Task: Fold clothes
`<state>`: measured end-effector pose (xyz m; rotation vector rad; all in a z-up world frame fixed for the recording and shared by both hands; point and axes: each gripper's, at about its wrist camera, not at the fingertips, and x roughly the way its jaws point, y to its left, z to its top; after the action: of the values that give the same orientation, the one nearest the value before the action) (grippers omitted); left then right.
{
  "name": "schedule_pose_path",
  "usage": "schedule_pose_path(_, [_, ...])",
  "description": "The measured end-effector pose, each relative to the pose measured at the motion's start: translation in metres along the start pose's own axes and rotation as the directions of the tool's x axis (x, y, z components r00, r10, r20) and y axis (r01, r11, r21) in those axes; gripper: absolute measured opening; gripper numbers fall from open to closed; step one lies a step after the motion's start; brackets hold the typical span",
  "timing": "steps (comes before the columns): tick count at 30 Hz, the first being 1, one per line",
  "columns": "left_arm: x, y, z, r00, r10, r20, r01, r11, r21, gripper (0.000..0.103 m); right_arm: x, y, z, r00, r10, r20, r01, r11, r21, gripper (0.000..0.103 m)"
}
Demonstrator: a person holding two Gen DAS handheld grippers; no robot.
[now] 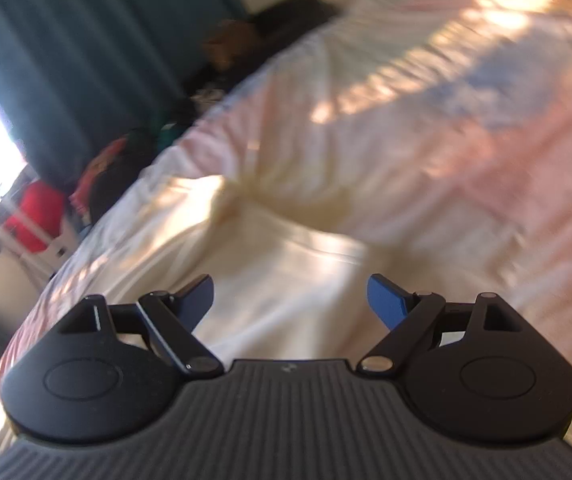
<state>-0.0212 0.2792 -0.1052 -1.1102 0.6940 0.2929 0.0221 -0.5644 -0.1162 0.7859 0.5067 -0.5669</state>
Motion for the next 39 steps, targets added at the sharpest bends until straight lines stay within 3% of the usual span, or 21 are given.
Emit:
schedule_pose_path(3, [0.004,-0.001,0.000,1.000,-0.031,0.005,0.031,0.999,0.014,0.079,0.013,-0.027,0.001,0.999,0.014,-0.034,-0.009,0.988,0.151,0.086])
schedule_pose_path(7, [0.010,-0.001,0.001,0.997,-0.075,-0.010,0.075,0.997,0.034,0.049,0.028,-0.056,-0.006,0.995,0.064,-0.080,-0.032,0.934,0.355,0.084])
schedule_pose_path(9, [0.012,0.002,0.002,0.996,-0.084,-0.005,0.084,0.996,0.015,0.035,0.034,-0.060,-0.010,0.993,0.074,-0.094,-0.030,0.916,0.400,0.080])
schedule_pose_path(11, [0.015,0.002,0.002,0.996,-0.089,-0.005,0.089,0.996,0.008,0.024,0.041,-0.057,-0.009,0.993,0.086,-0.083,-0.048,0.923,0.383,0.068])
schedule_pose_path(14, [0.013,-0.005,0.001,0.996,-0.086,0.008,0.085,0.996,0.039,0.017,0.055,-0.050,-0.008,0.992,0.098,-0.082,-0.062,0.930,0.363,0.065])
schedule_pose_path(16, [0.009,-0.012,0.000,0.996,-0.081,0.035,0.079,0.994,0.076,0.010,0.065,-0.046,-0.009,0.990,0.106,-0.095,-0.063,0.925,0.374,0.039])
schedule_pose_path(17, [0.005,-0.016,-0.001,0.995,-0.084,0.058,0.078,0.992,0.100,0.009,0.068,-0.043,-0.009,0.990,0.095,-0.100,-0.052,0.928,0.370,0.018])
schedule_pose_path(18, [0.001,-0.021,-0.003,0.993,-0.088,0.081,0.077,0.989,0.124,0.007,0.067,-0.039,-0.009,0.991,0.095,-0.094,-0.055,0.932,0.359,0.010])
schedule_pose_path(20, [-0.008,-0.030,-0.007,0.987,-0.095,0.126,0.070,0.980,0.189,0.007,0.059,-0.031,-0.007,0.996,0.078,-0.052,-0.057,0.946,0.319,0.006])
schedule_pose_path(22, [-0.019,-0.038,-0.010,0.981,-0.114,0.156,0.076,0.970,0.229,0.006,0.044,-0.023,-0.003,0.999,0.053,0.014,-0.054,0.961,0.270,0.006])
schedule_pose_path(27, [-0.044,-0.067,-0.004,0.959,-0.193,0.206,0.138,0.957,0.255,0.006,0.002,-0.019,0.010,0.988,0.077,0.134,-0.108,0.964,0.244,0.005])
schedule_pose_path(30, [-0.041,-0.093,0.013,0.956,-0.217,0.200,0.163,0.953,0.256,0.006,-0.002,-0.001,0.026,0.983,0.093,0.156,-0.120,0.978,0.171,0.005])
schedule_pose_path(35, [-0.003,-0.151,0.046,0.953,-0.226,0.203,0.162,0.944,0.289,0.006,0.029,0.061,0.065,0.978,0.103,0.184,-0.116,0.991,0.062,0.005])
schedule_pose_path(39, [0.060,-0.201,0.069,0.956,-0.190,0.224,0.105,0.933,0.344,0.007,0.078,0.128,0.094,0.975,0.095,0.201,-0.095,0.995,-0.012,0.005])
